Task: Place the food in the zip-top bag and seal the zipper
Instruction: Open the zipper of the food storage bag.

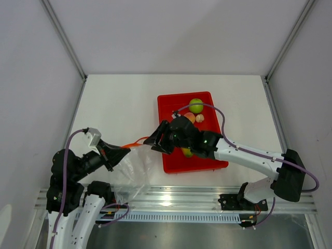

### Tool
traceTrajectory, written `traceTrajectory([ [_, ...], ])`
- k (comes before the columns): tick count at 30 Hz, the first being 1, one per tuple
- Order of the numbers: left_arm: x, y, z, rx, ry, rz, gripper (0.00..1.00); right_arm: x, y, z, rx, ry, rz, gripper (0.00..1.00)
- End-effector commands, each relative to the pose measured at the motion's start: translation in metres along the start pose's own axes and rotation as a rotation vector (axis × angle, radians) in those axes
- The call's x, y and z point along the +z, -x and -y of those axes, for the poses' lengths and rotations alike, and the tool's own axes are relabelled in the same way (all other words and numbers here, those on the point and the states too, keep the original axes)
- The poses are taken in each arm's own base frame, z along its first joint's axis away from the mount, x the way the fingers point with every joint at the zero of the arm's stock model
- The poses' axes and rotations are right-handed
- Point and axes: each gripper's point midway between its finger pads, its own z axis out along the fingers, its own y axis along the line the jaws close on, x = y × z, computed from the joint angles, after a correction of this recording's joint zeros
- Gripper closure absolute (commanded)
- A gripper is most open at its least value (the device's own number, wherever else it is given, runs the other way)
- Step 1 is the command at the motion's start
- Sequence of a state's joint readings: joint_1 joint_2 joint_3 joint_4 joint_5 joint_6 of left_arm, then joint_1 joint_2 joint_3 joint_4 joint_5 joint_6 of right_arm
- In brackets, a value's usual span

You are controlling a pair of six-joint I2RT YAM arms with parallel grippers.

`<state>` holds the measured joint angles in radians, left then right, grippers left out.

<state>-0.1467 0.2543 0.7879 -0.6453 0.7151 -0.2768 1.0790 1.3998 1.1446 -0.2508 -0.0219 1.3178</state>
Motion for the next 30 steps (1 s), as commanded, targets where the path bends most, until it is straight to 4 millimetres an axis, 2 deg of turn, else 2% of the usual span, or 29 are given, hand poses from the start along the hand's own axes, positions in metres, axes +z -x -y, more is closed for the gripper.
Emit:
traceTrajectory([
  [1, -0.002, 0.017, 0.010, 0.067, -0.036, 0.044, 1.00, 0.004, -0.006, -0.015, 0.019, 0.046, -0.029, 0.47],
  [3, -0.001, 0.018, 0.010, 0.067, -0.040, 0.045, 0.99, 0.007, -0.009, -0.017, 0.038, 0.058, -0.045, 0.59],
  [5, 0.000, 0.016, 0.010, 0.063, -0.043, 0.041, 1.00, 0.007, -0.011, -0.023, 0.065, 0.091, -0.055, 0.61],
  [9, 0.000, 0.018, 0.010, 0.064, -0.046, 0.039, 1.00, 0.010, -0.015, -0.034, 0.084, 0.134, -0.079, 0.58],
  [11, -0.001, 0.020, 0.010, 0.072, -0.042, 0.043, 0.99, 0.012, -0.017, -0.036, 0.091, 0.144, -0.088, 0.51],
  [15, -0.001, 0.019, 0.010, 0.071, -0.038, 0.039, 0.99, 0.012, -0.022, -0.037, 0.081, 0.149, -0.096, 0.50],
  [18, 0.000, 0.017, 0.009, 0.060, -0.043, 0.035, 1.00, 0.009, -0.024, -0.039, 0.074, 0.156, -0.092, 0.61],
  [19, 0.001, 0.016, 0.009, 0.058, -0.046, 0.034, 1.00, 0.008, -0.025, -0.040, 0.067, 0.163, -0.089, 0.78],
  [22, 0.002, 0.014, 0.008, 0.050, -0.046, 0.028, 0.99, 0.008, -0.024, -0.043, 0.053, 0.178, -0.087, 1.00],
  [27, 0.000, 0.013, 0.010, 0.051, -0.050, 0.029, 0.99, 0.008, -0.011, -0.043, 0.007, 0.186, -0.039, 1.00],
  [28, 0.000, 0.013, 0.011, 0.051, -0.051, 0.029, 0.97, 0.008, -0.007, -0.044, -0.019, 0.197, -0.025, 1.00],
  [30, -0.001, 0.012, 0.011, 0.048, -0.050, 0.028, 0.81, 0.008, 0.003, -0.042, -0.049, 0.199, -0.004, 1.00],
])
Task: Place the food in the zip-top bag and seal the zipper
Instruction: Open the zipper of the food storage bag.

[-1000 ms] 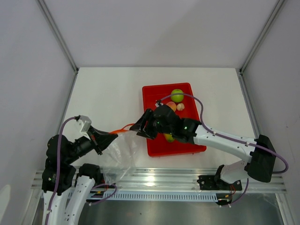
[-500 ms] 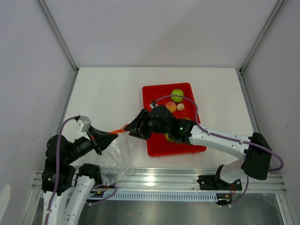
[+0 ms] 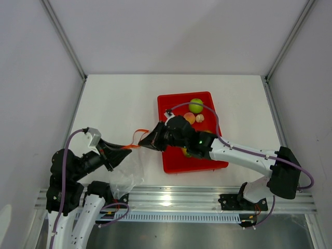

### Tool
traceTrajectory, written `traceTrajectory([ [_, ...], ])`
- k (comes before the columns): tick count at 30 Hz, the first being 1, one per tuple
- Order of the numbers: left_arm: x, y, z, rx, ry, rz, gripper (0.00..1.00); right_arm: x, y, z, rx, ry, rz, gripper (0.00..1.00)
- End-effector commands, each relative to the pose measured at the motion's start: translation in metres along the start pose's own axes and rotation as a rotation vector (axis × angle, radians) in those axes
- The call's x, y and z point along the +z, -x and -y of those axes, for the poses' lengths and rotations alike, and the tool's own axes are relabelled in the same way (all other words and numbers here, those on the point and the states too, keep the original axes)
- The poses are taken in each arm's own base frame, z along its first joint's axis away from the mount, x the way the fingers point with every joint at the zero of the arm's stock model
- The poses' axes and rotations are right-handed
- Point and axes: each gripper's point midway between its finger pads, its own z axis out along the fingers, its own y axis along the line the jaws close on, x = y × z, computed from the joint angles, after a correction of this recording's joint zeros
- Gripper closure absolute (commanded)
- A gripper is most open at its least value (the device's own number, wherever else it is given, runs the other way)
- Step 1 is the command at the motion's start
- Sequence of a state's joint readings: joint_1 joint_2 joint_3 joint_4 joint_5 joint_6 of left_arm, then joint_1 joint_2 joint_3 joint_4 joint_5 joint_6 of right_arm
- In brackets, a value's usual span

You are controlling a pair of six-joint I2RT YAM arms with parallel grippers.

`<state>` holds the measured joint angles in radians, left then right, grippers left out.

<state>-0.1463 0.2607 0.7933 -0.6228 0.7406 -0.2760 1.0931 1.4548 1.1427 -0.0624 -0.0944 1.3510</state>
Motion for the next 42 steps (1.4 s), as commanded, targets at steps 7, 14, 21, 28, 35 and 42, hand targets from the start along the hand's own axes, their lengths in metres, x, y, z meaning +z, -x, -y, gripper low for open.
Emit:
traceTrajectory([
  [7, -0.009, 0.013, -0.009, 0.009, 0.107, 0.043, 0.25, -0.007, 0.037, -0.006, -0.286, 0.111, 0.047, 1.00],
  [14, -0.011, 0.008, -0.046, -0.120, 0.323, 0.023, 0.24, -0.006, 0.024, 0.009, -0.471, 0.127, -0.055, 1.00],
  [21, 0.013, -0.017, -0.050, -0.225, 0.243, -0.085, 0.35, -0.011, 0.002, 0.002, -0.590, 0.189, -0.098, 1.00],
  [28, 0.023, -0.034, -0.054, -0.302, 0.215, -0.151, 0.34, -0.009, -0.009, -0.003, -0.611, 0.233, -0.125, 1.00],
  [35, 0.025, -0.045, -0.062, -0.352, 0.259, -0.214, 0.39, -0.009, -0.012, -0.005, -0.625, 0.243, -0.124, 1.00],
  [42, 0.026, -0.050, -0.065, -0.374, 0.282, -0.256, 0.69, -0.010, -0.009, 0.002, -0.638, 0.224, -0.106, 1.00],
])
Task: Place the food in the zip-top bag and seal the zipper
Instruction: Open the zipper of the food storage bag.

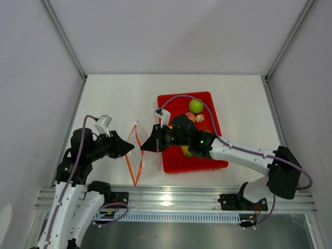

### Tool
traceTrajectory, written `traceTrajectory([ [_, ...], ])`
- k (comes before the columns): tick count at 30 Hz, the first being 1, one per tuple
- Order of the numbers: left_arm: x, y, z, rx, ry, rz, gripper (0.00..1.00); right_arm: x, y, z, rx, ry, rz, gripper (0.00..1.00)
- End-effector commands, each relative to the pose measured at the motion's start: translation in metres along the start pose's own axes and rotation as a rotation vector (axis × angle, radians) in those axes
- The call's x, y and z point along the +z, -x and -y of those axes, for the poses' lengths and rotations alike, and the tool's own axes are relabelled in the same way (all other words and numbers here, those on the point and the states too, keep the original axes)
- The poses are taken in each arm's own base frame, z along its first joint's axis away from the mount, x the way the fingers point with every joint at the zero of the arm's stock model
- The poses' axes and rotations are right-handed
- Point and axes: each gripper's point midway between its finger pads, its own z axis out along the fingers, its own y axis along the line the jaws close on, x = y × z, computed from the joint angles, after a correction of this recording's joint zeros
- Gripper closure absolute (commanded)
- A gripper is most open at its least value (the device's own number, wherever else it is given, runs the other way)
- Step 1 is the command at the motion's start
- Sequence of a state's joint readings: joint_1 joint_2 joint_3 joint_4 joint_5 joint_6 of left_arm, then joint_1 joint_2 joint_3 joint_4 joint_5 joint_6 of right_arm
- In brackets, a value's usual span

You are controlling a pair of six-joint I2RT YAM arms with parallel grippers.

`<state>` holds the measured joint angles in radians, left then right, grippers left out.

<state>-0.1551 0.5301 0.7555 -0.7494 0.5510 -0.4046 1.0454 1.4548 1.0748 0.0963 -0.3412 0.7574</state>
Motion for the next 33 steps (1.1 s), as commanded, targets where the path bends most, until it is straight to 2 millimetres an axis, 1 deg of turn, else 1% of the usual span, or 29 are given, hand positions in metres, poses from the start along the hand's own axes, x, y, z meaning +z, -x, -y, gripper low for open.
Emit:
traceTrajectory([
  [1, -0.006, 0.008, 0.007, 0.017, -0.005, 0.022, 0.74, -0.004, 0.007, -0.005, -0.043, 0.022, 0.041, 1.00],
  [2, -0.007, 0.007, 0.007, 0.017, -0.001, 0.018, 0.79, -0.004, 0.003, 0.002, -0.035, 0.005, 0.037, 1.00],
  [3, -0.008, 0.007, 0.005, 0.027, 0.010, 0.019, 0.90, -0.004, 0.002, 0.007, -0.031, -0.008, 0.035, 1.00],
  [4, -0.013, 0.012, 0.007, 0.040, 0.021, 0.033, 0.96, -0.003, -0.001, 0.013, -0.027, -0.024, 0.032, 1.00],
  [5, -0.016, 0.009, 0.005, 0.032, 0.043, 0.020, 0.99, -0.004, -0.006, 0.023, -0.022, -0.055, 0.024, 1.00],
  [6, -0.020, 0.012, 0.002, 0.052, 0.072, 0.037, 1.00, -0.004, -0.010, 0.031, -0.023, -0.082, 0.011, 1.00],
  [7, -0.024, 0.015, 0.001, 0.060, 0.093, 0.052, 1.00, -0.004, -0.010, 0.035, -0.022, -0.096, 0.018, 1.00],
  [8, -0.027, 0.016, -0.001, 0.066, 0.113, 0.059, 1.00, -0.006, -0.014, 0.044, -0.023, -0.130, 0.009, 1.00],
  [9, -0.032, 0.015, -0.003, 0.070, 0.133, 0.071, 0.99, -0.007, -0.014, 0.055, -0.023, -0.176, 0.022, 1.00],
  [11, -0.038, 0.021, -0.006, 0.083, 0.165, 0.108, 1.00, -0.012, -0.020, 0.073, -0.034, -0.256, 0.002, 1.00],
  [13, -0.041, 0.024, -0.009, 0.086, 0.197, 0.118, 0.99, -0.018, -0.020, 0.091, -0.032, -0.337, 0.002, 1.00],
  [15, -0.040, 0.023, -0.011, 0.086, 0.201, 0.109, 0.99, -0.024, -0.026, 0.106, -0.019, -0.382, -0.014, 1.00],
  [16, -0.034, 0.019, -0.010, 0.082, 0.178, 0.086, 0.99, -0.024, -0.027, 0.111, -0.009, -0.390, -0.016, 1.00],
  [18, -0.028, 0.015, -0.006, 0.073, 0.140, 0.055, 0.99, -0.023, -0.030, 0.115, 0.016, -0.388, -0.014, 1.00],
  [19, -0.020, 0.011, -0.009, 0.062, 0.128, 0.035, 1.00, -0.020, -0.039, 0.115, 0.022, -0.376, -0.036, 1.00],
  [20, -0.018, 0.010, -0.005, 0.057, 0.097, 0.024, 1.00, -0.017, -0.039, 0.112, 0.023, -0.360, -0.034, 1.00],
  [22, -0.012, 0.007, -0.005, 0.044, 0.082, 0.010, 0.99, -0.013, -0.045, 0.110, 0.023, -0.366, -0.058, 1.00],
  [23, -0.011, 0.008, -0.004, 0.042, 0.071, 0.013, 0.99, -0.011, -0.048, 0.112, 0.025, -0.378, -0.067, 1.00],
  [25, -0.010, 0.009, -0.002, 0.043, 0.060, 0.011, 0.99, -0.011, -0.050, 0.110, 0.023, -0.390, -0.073, 0.98],
  [28, -0.011, 0.011, -0.002, 0.058, 0.065, 0.019, 0.99, -0.014, -0.047, 0.107, 0.014, -0.406, -0.058, 0.87],
  [29, -0.011, 0.009, -0.003, 0.061, 0.066, 0.012, 0.99, -0.014, -0.042, 0.105, 0.006, -0.416, -0.044, 0.79],
  [31, -0.011, 0.008, -0.003, 0.060, 0.062, 0.006, 0.99, -0.017, -0.043, 0.105, -0.003, -0.439, -0.050, 0.70],
  [32, -0.010, 0.008, -0.002, 0.062, 0.055, 0.006, 1.00, -0.017, -0.040, 0.101, -0.015, -0.439, -0.044, 0.60],
  [33, -0.009, 0.007, -0.002, 0.063, 0.050, 0.004, 1.00, -0.019, -0.042, 0.099, -0.016, -0.447, -0.052, 0.56],
])
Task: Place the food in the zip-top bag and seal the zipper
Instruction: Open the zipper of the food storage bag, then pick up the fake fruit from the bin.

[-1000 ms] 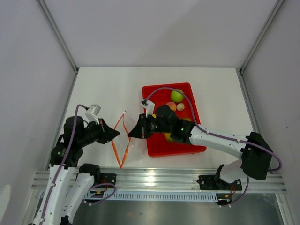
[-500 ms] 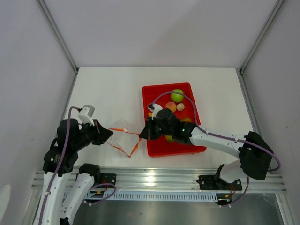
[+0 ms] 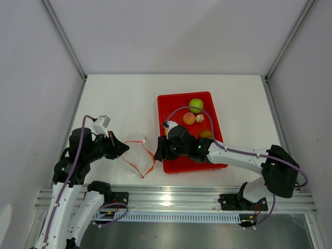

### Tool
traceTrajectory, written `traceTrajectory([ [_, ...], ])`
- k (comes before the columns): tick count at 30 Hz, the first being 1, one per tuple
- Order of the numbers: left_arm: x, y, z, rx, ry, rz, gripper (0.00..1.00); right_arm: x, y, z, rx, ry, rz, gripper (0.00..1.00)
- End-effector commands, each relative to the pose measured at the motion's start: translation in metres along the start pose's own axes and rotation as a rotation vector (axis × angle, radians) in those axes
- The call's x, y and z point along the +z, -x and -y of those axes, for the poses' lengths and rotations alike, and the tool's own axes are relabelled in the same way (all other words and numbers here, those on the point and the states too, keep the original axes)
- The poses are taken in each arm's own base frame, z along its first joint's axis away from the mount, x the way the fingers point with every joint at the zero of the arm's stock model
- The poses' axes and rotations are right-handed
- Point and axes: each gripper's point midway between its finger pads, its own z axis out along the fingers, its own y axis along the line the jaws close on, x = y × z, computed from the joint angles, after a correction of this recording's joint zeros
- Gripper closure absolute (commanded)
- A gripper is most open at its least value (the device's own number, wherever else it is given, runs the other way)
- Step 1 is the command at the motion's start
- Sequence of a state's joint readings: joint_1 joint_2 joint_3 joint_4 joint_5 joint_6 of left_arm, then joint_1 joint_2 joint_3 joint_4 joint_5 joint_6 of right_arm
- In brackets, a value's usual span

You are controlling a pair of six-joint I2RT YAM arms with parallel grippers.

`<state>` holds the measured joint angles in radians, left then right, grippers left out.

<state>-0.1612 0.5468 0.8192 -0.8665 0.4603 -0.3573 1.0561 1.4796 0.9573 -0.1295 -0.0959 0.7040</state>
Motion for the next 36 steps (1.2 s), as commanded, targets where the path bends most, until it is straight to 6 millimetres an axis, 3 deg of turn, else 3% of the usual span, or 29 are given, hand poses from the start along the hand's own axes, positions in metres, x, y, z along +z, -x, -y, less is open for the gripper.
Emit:
traceTrajectory([
  [1, 0.000, 0.010, 0.010, 0.048, -0.054, 0.033, 0.99, -0.012, 0.017, -0.012, -0.026, -0.032, 0.049, 0.49],
  [4, 0.002, 0.013, 0.010, 0.051, -0.056, 0.034, 0.99, -0.026, 0.018, -0.024, -0.028, -0.018, 0.063, 0.35],
  [6, 0.004, 0.013, 0.010, 0.048, -0.054, 0.030, 0.99, -0.041, 0.024, -0.034, -0.027, 0.000, 0.099, 0.31],
  [10, 0.007, 0.011, 0.009, 0.034, -0.063, 0.022, 0.99, -0.070, 0.026, -0.035, -0.026, -0.014, 0.133, 0.23],
  [12, 0.008, 0.011, 0.009, 0.032, -0.062, 0.022, 0.99, -0.084, 0.025, -0.027, -0.023, -0.052, 0.154, 0.15],
  [13, 0.007, 0.011, 0.008, 0.033, -0.059, 0.025, 0.99, -0.097, 0.027, -0.025, -0.017, -0.049, 0.182, 0.01],
  [16, 0.006, 0.010, 0.007, 0.027, -0.048, 0.029, 0.99, -0.124, 0.032, 0.007, 0.014, -0.160, 0.288, 0.01],
  [20, 0.007, 0.012, 0.006, 0.025, -0.042, 0.039, 0.99, -0.143, 0.035, 0.050, 0.010, -0.268, 0.361, 0.01],
  [25, 0.009, 0.010, 0.008, 0.025, -0.064, 0.029, 0.99, -0.133, 0.040, 0.098, 0.047, -0.366, 0.315, 0.01],
  [30, 0.011, 0.007, 0.010, 0.027, -0.087, 0.020, 1.00, -0.114, 0.026, 0.140, 0.033, -0.526, 0.263, 0.01],
  [33, 0.013, 0.007, 0.009, 0.023, -0.085, 0.015, 1.00, -0.098, 0.018, 0.145, 0.023, -0.505, 0.242, 0.01],
  [36, 0.015, 0.006, 0.007, 0.017, -0.079, 0.011, 0.99, -0.083, 0.018, 0.137, 0.012, -0.427, 0.246, 0.01],
])
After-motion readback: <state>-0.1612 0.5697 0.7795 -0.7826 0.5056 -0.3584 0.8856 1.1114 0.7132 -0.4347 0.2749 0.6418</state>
